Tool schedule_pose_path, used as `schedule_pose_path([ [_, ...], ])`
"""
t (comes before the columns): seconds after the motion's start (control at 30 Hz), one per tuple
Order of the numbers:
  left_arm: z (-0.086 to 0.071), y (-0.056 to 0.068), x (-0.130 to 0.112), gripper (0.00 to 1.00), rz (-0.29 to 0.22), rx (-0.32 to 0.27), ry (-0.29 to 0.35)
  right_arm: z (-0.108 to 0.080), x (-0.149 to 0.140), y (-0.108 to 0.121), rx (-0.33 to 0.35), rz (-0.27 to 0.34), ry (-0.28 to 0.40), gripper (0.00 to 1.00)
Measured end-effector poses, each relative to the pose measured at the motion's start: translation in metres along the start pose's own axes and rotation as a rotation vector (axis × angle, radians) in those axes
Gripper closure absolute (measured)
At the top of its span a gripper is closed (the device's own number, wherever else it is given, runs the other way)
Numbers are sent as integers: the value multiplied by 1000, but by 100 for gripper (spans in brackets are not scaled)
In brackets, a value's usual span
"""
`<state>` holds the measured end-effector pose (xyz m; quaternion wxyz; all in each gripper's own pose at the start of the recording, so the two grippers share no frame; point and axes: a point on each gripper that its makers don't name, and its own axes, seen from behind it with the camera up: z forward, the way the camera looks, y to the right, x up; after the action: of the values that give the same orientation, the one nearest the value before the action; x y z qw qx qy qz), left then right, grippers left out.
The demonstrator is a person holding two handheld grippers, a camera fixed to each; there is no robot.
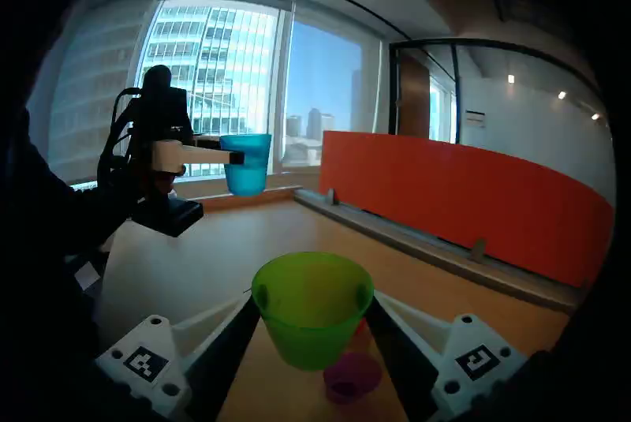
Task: Pour water
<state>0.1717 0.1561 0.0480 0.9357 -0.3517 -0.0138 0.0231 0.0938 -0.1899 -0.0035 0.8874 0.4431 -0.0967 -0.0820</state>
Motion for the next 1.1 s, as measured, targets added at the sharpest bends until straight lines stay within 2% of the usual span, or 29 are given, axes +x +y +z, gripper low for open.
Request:
schedule_pose_path([
  [0.67, -1, 3, 4, 16, 26, -2, 0, 22, 9, -21, 61, -10, 33, 9],
  [1.1, -2, 2, 12, 16, 83, 7, 21, 43, 18, -44, 124, -6, 61, 9],
])
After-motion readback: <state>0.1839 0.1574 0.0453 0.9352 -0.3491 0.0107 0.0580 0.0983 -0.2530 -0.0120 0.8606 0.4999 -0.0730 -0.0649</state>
